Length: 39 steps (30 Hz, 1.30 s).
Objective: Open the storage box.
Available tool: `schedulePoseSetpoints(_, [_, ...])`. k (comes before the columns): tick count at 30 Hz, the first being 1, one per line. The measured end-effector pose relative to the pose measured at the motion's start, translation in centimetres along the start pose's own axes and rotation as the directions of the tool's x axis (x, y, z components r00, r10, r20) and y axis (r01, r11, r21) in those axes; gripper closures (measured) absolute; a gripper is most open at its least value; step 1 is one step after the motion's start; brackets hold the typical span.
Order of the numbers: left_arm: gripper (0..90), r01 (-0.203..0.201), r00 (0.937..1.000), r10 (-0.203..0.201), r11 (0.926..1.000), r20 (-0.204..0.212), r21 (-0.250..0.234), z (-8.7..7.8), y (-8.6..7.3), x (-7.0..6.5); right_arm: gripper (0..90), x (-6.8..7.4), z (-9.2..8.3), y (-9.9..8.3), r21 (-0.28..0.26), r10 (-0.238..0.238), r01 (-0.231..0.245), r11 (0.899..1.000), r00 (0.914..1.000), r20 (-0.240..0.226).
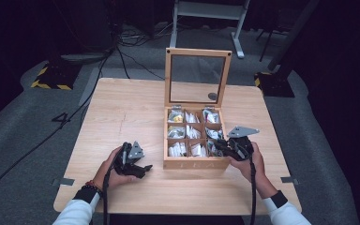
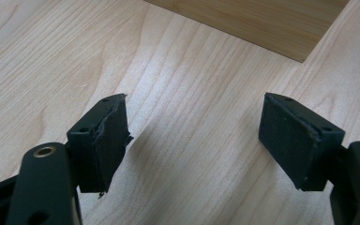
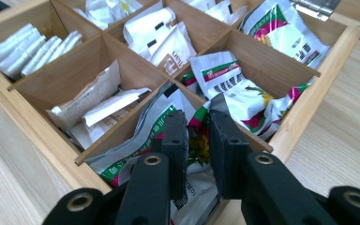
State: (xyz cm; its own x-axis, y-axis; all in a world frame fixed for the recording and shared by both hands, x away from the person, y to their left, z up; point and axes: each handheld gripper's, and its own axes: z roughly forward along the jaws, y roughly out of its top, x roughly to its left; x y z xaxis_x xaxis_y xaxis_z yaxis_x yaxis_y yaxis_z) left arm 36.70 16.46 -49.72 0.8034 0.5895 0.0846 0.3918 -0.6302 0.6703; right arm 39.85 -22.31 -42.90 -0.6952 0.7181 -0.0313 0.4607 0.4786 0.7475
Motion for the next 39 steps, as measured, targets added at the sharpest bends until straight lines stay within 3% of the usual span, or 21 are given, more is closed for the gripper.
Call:
schedulePoseSetpoints(3, [24.8, 0.001, 1.0000, -0.001, 1.0000, 0.002, 0.000, 0.0, 0.0, 0.0, 77.7, -0.3, -0.4, 0.0, -0.019, 0.012, -0.012, 1.000, 0.9999, -0.009])
schedulePoseSetpoints(8, [24.7, 0.013, 0.9998, -0.013, 0.9999, 0.014, -0.001, 0.1, 0.0, 0.1, 80.2, -0.3, -0.8, 0.0, -0.039, -0.008, 0.008, 0.999, 0.9999, -0.012])
schedulePoseSetpoints(15, [23.5, 0.078, 0.9953, -0.077, 0.9969, 0.059, -0.008, 0.3, -0.4, 0.5, 85.6, -0.4, -1.1, -0.1, -0.060, -0.020, 0.019, 0.998, 0.9997, -0.014])
schedulePoseSetpoints(32, [21.3, 0.113, 0.9932, -0.112, 0.9932, 0.033, -0.028, 0.0, -1.0, 0.0, 87.0, -0.9, -2.4, -0.1, -0.127, -0.034, 0.028, 0.991, 0.9983, -0.047])
schedulePoseSetpoints(39, [21.3, 0.109, 0.9935, -0.107, 0.9936, 0.037, -0.031, -0.5, -1.5, -0.1, 87.1, -1.2, -2.7, 0.1, -0.147, -0.045, 0.036, 0.988, 0.9971, -0.061])
